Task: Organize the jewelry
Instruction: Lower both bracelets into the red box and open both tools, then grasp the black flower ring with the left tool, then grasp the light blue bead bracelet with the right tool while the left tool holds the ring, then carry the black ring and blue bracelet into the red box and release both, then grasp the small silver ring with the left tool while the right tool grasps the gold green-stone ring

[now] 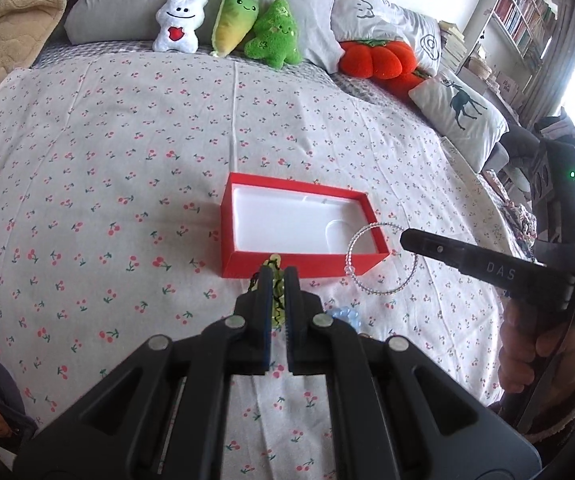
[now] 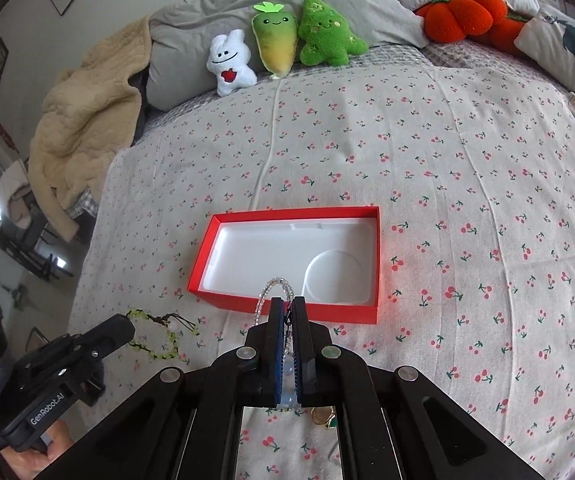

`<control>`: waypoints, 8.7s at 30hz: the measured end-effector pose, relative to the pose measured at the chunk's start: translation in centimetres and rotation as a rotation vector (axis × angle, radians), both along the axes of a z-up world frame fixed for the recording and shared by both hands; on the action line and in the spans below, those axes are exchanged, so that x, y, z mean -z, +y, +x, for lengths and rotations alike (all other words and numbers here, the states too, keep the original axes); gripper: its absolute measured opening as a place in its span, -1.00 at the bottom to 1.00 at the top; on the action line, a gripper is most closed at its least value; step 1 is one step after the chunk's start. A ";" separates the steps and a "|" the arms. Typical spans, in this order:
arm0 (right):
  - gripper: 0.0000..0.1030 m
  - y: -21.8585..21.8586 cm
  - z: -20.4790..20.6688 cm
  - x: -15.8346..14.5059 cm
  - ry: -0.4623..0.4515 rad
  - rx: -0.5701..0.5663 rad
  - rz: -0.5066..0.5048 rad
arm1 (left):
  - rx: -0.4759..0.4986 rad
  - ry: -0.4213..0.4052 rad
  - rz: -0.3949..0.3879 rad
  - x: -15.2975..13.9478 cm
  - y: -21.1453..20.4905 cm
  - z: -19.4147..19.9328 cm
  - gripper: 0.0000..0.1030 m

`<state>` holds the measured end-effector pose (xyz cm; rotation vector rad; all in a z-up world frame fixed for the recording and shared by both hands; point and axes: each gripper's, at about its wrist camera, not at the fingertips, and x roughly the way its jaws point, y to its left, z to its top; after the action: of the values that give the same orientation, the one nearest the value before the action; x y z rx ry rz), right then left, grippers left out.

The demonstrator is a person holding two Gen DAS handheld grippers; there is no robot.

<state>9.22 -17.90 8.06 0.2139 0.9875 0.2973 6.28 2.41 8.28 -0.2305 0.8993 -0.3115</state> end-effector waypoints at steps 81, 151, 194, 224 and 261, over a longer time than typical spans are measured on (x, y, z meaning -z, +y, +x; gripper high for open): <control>0.55 -0.6 -5.8 7.5 0.112 -0.048 -0.187 | 0.050 0.189 0.212 10.0 1.6 -4.9 0.68; -0.77 3.4 -0.8 9.7 0.158 -0.097 -0.230 | 0.056 0.195 0.145 9.7 0.9 -1.9 -0.73; -0.77 0.9 -0.2 -2.6 -0.110 -0.037 0.016 | 0.057 0.013 0.086 2.7 -3.6 3.0 -0.73; -0.76 -1.1 6.6 4.1 -0.035 0.019 -0.009 | -0.004 0.047 0.183 7.1 -4.1 9.0 -0.73; 0.35 -2.0 -5.4 7.7 0.100 -0.051 -0.181 | 0.048 0.164 0.242 9.9 0.4 -3.8 0.60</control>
<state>3.80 -19.88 0.35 0.0393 1.1140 0.2439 2.51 2.80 -1.64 -0.0109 1.0966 -0.2278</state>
